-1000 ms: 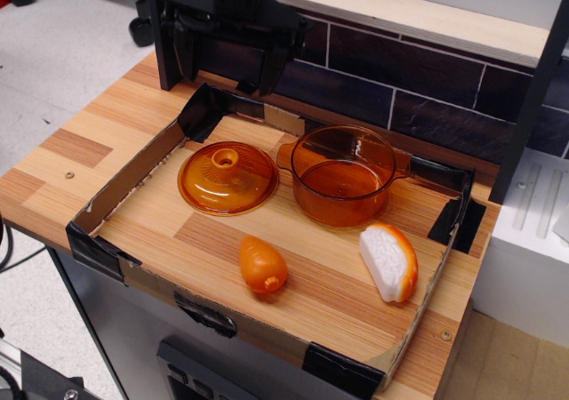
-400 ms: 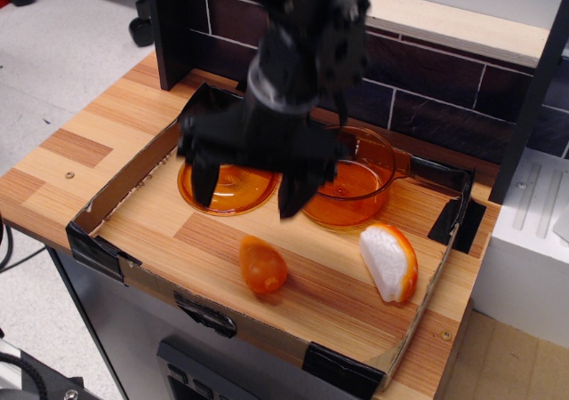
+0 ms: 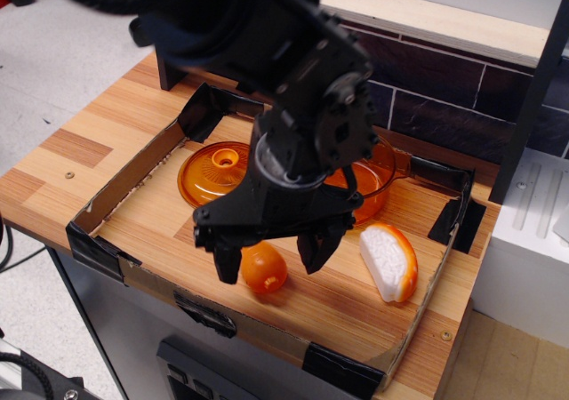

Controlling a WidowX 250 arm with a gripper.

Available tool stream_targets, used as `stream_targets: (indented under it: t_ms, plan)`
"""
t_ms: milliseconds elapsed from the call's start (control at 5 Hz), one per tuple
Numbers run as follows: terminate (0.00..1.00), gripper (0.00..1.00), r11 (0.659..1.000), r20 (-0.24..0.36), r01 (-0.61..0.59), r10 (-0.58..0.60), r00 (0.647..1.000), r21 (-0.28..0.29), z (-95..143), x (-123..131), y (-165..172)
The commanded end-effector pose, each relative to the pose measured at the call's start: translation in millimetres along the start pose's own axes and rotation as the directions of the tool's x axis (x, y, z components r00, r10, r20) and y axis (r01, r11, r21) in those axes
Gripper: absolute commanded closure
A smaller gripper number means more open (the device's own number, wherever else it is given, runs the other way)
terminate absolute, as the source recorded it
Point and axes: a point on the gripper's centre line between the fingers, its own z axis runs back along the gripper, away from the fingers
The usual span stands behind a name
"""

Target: Put carrot in pot

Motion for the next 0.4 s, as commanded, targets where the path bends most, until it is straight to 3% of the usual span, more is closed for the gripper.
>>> stream_targets:
  t_ms: [0,200]
  plan:
    - [0.0,0.0,0.994,0.01,-0.043,0.044,0.999,-0.1,0.2,13.9,-12.5]
    - [0.0,0.0,0.995,-0.013,-0.05,0.049,0.999,-0.084,-5.4,17.5,-13.8]
